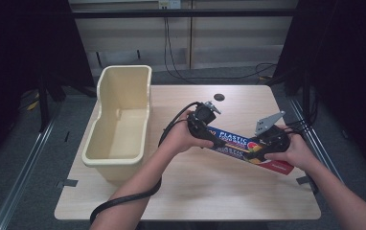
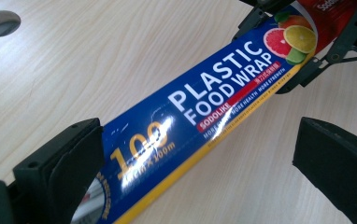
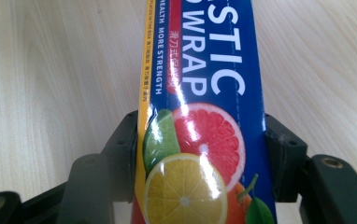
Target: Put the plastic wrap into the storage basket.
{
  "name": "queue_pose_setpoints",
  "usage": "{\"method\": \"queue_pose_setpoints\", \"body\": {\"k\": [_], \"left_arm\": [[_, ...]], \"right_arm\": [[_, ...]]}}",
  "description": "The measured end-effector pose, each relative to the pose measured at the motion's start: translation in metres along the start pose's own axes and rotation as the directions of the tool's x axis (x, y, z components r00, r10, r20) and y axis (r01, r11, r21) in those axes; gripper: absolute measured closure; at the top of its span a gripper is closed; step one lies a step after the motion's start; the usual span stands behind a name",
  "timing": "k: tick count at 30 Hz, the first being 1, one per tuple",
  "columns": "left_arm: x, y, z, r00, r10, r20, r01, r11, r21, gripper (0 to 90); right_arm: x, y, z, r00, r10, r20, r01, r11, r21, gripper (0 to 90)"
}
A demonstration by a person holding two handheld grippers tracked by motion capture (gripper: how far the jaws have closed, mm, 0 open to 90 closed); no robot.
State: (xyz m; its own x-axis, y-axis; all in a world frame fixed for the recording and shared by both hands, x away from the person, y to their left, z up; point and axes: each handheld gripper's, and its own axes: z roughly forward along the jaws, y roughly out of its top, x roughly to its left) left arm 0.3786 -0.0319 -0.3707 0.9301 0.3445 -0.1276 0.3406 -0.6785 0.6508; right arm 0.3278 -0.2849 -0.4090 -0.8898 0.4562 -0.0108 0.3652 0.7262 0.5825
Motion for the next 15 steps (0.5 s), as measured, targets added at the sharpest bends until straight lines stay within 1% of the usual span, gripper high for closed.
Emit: {"method": "queue_pose_setpoints", "body": {"k": [1, 2, 3, 4, 6, 7, 8, 10, 11, 12, 13, 14, 15], "left_arm": [[0.0, 0.002, 0.002, 1.0, 0.004, 0.004, -0.004, 1.0, 0.003, 1.7], [-0.001, 0.003, 0.003, 1.0, 0.005, 0.007, -0.005, 1.0, 0.008, 1.7], [-0.001, 0.004, 0.004, 1.0, 0.006, 0.005, -0.007, 0.9999, 0.014, 1.5], [-0.001, 0.004, 0.004, 1.0, 0.006, 0.005, -0.007, 0.9999, 0.014, 1.4], [-0.001, 0.006, 0.004, 0.9997, 0.022, 0.011, -0.022, 0.9995, 0.024, 1.4], [-0.002, 0.007, 0.004, 0.9999, 0.016, 0.007, -0.016, 0.9995, 0.026, 1.4], [-0.002, 0.009, 0.004, 0.9996, 0.026, 0.015, -0.026, 0.9994, 0.024, 1.4], [-0.002, 0.01, 0.004, 0.9997, 0.023, 0.012, -0.023, 0.9994, 0.025, 1.4], [-0.002, 0.01, 0.005, 0.9996, 0.024, 0.012, -0.024, 0.9993, 0.027, 1.4], [-0.002, 0.011, 0.005, 0.9996, 0.022, 0.018, -0.023, 0.9994, 0.024, 1.3], [-0.002, 0.012, 0.005, 0.9995, 0.026, 0.02, -0.027, 0.9992, 0.031, 1.3], [-0.002, 0.013, 0.006, 0.9993, 0.03, 0.02, -0.03, 0.9992, 0.025, 1.3], [-0.003, 0.014, 0.007, 0.9991, 0.034, 0.024, -0.034, 0.999, 0.029, 1.3]], "right_arm": [[0.0, 0.001, -0.001, 1.0, -0.005, 0.001, 0.005, 1.0, 0.003, 41.3], [0.0, 0.002, -0.001, 0.9999, -0.001, -0.011, 0.001, 1.0, -0.002, 41.3], [0.0, 0.003, -0.001, 0.9999, -0.012, -0.006, 0.012, 1.0, 0.0, 41.3], [0.0, 0.003, -0.001, 0.9999, -0.012, -0.006, 0.012, 1.0, 0.0, 41.3], [0.001, 0.005, -0.003, 0.9998, -0.015, -0.012, 0.015, 1.0, 0.008, 41.3], [0.001, 0.005, -0.004, 0.9996, -0.027, -0.004, 0.027, 1.0, 0.007, 41.3], [0.0, 0.005, -0.004, 0.9996, -0.022, -0.018, 0.022, 1.0, -0.004, 41.3], [0.0, 0.006, -0.005, 0.9995, -0.028, -0.015, 0.027, 1.0, -0.004, 41.3], [0.0, 0.005, -0.006, 0.9994, -0.028, -0.02, 0.028, 1.0, -0.004, 41.2], [0.0, 0.006, -0.006, 0.9994, -0.032, -0.013, 0.032, 0.999, 0.0, 41.2], [0.0, 0.006, -0.006, 0.9988, -0.043, -0.024, 0.043, 0.999, 0.0, 41.2], [0.002, 0.006, -0.007, 0.999, -0.035, -0.026, 0.035, 0.999, 0.006, 41.2], [0.001, 0.006, -0.007, 0.9986, -0.044, -0.028, 0.044, 0.999, 0.005, 41.2]]}}
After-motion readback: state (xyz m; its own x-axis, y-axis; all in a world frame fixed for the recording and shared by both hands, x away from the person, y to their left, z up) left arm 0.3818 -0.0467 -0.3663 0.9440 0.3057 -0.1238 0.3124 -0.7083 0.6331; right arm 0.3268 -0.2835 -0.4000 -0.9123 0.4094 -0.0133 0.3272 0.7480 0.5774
